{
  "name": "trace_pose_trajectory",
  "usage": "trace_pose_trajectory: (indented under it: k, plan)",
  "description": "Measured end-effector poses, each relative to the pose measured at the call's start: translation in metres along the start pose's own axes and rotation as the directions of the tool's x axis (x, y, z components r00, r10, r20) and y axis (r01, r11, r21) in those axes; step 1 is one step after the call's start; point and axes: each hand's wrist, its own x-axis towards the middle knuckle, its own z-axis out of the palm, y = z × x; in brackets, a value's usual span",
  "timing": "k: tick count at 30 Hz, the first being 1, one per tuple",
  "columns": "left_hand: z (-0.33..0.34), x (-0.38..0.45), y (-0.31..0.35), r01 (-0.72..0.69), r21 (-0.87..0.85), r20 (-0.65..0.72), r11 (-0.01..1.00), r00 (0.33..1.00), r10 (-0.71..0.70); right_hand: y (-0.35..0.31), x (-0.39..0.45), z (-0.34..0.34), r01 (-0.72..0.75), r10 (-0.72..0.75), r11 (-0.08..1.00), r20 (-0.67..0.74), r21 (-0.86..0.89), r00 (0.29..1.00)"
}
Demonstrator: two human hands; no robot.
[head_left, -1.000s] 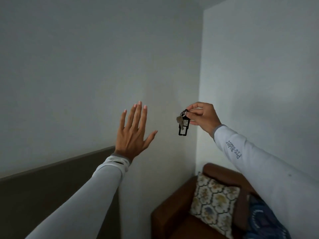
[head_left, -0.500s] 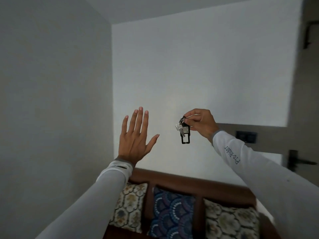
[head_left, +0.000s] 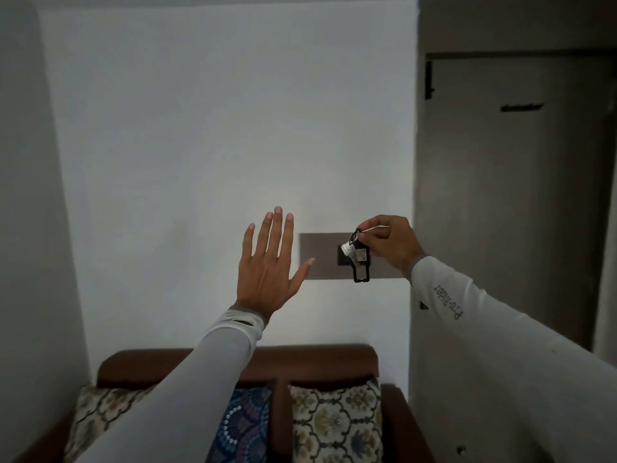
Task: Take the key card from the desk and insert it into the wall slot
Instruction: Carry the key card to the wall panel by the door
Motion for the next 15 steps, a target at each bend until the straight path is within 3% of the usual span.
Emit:
trace_pose_trajectory:
  k: [7,15]
  plan:
    - [0.086,0.049,0.068,-0.017,-0.035,-0.022,0.999,1.0,0.016,0.061,0.064,-0.063,-0.008,0.007,0.999,-0.036,-0.032,0.999]
    - [0.193,0.106,0.097,-0.008,0.006,-0.027,1.0,1.0,0.008,0.123,0.162,-0.089,0.015,-0.017,0.997,-0.024,-0.08,1.0]
